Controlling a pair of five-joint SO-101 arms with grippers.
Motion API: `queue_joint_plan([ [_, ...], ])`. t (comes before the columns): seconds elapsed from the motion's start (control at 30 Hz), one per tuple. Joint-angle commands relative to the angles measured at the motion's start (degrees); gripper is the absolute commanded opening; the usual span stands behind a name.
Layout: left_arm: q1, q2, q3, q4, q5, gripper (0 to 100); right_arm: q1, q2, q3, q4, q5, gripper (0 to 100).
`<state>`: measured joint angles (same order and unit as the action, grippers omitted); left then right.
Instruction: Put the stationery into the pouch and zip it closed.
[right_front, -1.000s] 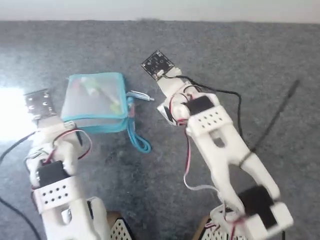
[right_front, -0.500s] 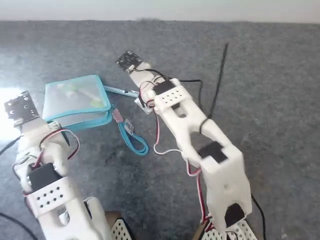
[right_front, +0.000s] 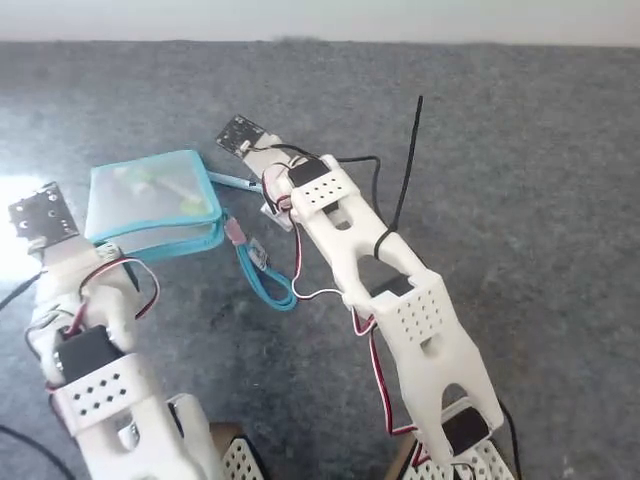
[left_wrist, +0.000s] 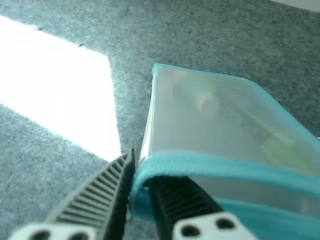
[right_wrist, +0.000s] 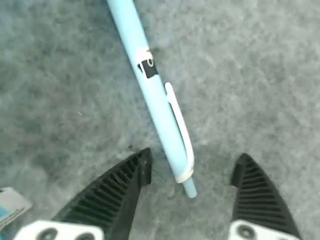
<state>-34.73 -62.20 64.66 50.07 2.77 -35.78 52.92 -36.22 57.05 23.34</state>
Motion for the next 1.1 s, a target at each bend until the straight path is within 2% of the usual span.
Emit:
queue_joint_plan([
  [0.0, -0.35, -0.88, -3.3, 0.35, 0.09, 1, -1.01, 0.57, -3.43, 0.92, 0.62, 12.1],
  [0.1, -0.35, -0.88, -3.21, 0.35, 0.09, 1, -0.84, 0.57, -3.69, 2.59, 0.62, 5.4],
  [0.2, -0.35, -0.88, -3.21, 0.35, 0.18, 1, -0.75, 0.48, -4.48, 6.29, 0.7, 3.0],
  [0.5, -0.35, -0.88, -2.95, 0.35, 0.18, 1, -0.66, 0.48, -20.57, 33.98, 0.0, 0.7],
  [0.67, -0.26, -0.79, -2.86, 0.35, 0.26, 1, 0.75, 0.48, -32.7, 46.29, -8.26, 0.7],
  [0.87, 1.93, -0.79, -1.98, 0.35, 0.26, 1, 5.23, -4.88, -29.19, 46.2, -9.23, 0.7],
  [1.07, 2.46, -0.79, -1.89, 0.35, 0.26, 1, 5.32, -25.89, -9.41, 45.93, -10.29, 0.7],
])
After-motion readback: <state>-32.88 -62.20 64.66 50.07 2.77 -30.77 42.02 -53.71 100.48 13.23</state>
